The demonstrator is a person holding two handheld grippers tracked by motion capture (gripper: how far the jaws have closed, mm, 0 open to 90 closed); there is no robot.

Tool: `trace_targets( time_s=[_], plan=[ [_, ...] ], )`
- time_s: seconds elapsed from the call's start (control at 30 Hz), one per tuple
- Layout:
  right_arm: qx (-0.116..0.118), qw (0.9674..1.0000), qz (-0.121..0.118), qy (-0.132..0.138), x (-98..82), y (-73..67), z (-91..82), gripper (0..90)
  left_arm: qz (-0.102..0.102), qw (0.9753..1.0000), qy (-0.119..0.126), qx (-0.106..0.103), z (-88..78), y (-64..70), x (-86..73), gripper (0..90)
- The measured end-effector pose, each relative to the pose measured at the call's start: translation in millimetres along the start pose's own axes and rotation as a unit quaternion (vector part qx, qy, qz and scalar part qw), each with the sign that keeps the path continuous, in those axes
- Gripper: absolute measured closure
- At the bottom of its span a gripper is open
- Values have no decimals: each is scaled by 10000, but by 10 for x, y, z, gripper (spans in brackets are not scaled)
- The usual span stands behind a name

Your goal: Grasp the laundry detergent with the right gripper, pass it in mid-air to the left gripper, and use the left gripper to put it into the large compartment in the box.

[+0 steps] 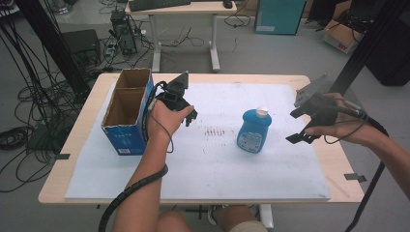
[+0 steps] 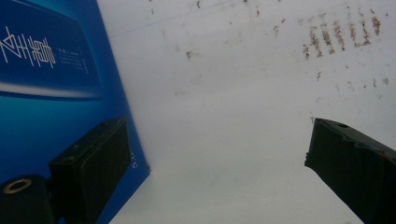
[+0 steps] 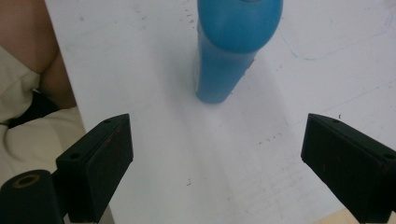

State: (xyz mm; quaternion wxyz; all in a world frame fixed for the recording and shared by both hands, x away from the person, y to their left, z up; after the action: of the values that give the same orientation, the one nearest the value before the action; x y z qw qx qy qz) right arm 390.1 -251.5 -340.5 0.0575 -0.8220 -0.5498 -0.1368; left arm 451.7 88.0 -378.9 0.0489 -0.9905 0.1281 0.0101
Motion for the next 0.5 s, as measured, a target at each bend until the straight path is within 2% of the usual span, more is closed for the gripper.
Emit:
trace_targets(
  time_s=[0.27,0.5],
  plan=[
    [-68,9992,214,344,-63,48,179,83,-3,10000,24,-6,-23,16,3,68],
    [-80,9967,343,732,-69,69,314,75,18,10000,16,8,-29,20,-2,67]
  ],
)
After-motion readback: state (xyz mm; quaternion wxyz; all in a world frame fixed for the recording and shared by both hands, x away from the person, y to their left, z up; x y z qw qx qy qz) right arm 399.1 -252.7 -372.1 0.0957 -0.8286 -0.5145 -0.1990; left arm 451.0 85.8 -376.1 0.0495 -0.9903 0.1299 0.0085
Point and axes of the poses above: each handheld gripper's, and its own axes: z roughly forward along the jaws, x roughly out of its top, y roughly to its right, the point moved 9 cm from there along z, roughly forward along the jaws, and after that the axes turned 11 degrees about -y, right-handed, at the moved point
